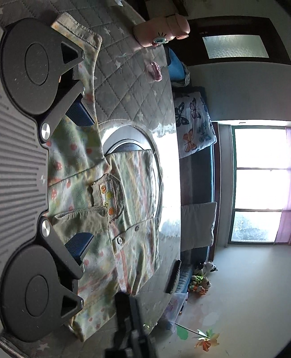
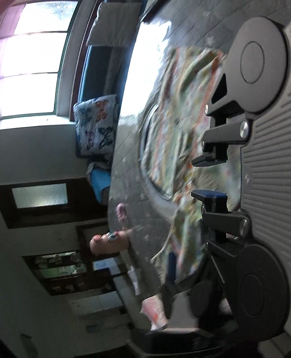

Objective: Fold clothes

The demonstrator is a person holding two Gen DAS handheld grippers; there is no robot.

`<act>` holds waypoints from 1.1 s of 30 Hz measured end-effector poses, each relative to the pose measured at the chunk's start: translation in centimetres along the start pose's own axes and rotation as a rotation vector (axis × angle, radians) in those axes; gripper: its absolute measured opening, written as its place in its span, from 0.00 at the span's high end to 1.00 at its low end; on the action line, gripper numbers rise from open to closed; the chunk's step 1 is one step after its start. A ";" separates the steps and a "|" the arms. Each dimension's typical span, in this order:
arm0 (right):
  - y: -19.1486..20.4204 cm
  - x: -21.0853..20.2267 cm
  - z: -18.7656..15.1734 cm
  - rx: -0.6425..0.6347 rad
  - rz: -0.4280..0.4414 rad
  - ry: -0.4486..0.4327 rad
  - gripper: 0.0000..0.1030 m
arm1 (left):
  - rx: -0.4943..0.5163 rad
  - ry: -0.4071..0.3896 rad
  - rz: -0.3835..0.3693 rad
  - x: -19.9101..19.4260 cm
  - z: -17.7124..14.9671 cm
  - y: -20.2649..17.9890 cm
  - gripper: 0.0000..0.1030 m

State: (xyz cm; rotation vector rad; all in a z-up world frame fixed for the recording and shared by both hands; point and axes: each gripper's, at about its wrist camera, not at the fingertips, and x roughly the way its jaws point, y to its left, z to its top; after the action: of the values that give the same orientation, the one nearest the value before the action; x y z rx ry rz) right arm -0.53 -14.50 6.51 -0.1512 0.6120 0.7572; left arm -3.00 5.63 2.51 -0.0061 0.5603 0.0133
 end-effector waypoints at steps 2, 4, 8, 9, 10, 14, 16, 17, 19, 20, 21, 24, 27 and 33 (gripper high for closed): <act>-1.2 -0.2 -1.3 0.023 -0.028 0.026 0.79 | 0.008 -0.001 -0.007 0.0 0.1 -0.3 0.01; -2.7 -0.6 -2.6 0.051 -0.069 0.053 0.79 | 0.016 0.000 -0.017 0.2 0.3 -0.7 0.02; -5.4 -1.1 -4.9 0.117 -0.129 0.090 0.79 | 0.026 -0.001 -0.051 0.6 0.7 -1.7 0.08; -5.8 -1.1 -5.4 0.128 -0.140 0.095 0.79 | 0.028 0.000 -0.060 0.7 0.8 -1.9 0.09; -6.3 -1.2 -5.8 0.139 -0.151 0.100 0.79 | 0.030 0.001 -0.070 0.8 0.9 -2.2 0.12; -7.8 -0.9 -7.3 0.179 -0.167 0.134 0.79 | 0.050 0.007 -0.103 1.1 1.1 -3.3 0.18; -8.0 -0.8 -7.4 0.172 -0.164 0.136 0.79 | 0.060 0.014 -0.118 1.4 1.2 -3.8 0.23; -8.1 -0.9 -7.1 0.165 -0.163 0.130 0.79 | 0.066 0.018 -0.125 1.5 1.2 -4.0 0.26; -8.3 -0.8 -6.4 0.152 -0.167 0.113 0.79 | 0.076 0.025 -0.141 1.9 1.3 -4.5 0.30; -8.6 -0.5 -6.0 0.145 -0.172 0.104 0.79 | 0.079 0.030 -0.150 2.1 1.3 -4.7 0.34; -8.8 -0.3 -5.6 0.138 -0.177 0.094 0.79 | 0.081 0.036 -0.157 2.4 1.4 -4.9 0.36; -9.8 0.9 -4.6 0.128 -0.190 0.075 0.79 | 0.084 0.062 -0.171 3.4 1.3 -5.3 0.49; -10.5 2.4 -3.9 0.112 -0.213 0.071 0.79 | 0.087 0.082 -0.184 4.2 1.3 -5.6 0.59; -11.7 4.7 -4.0 0.123 -0.224 0.096 0.79 | 0.094 0.115 -0.203 5.6 0.9 -5.6 0.71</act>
State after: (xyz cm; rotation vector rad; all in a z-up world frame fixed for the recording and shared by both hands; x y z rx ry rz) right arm 8.20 -21.53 -0.47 -0.1412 0.7181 0.4965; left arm 2.27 0.05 0.30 0.0274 0.6724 -0.2125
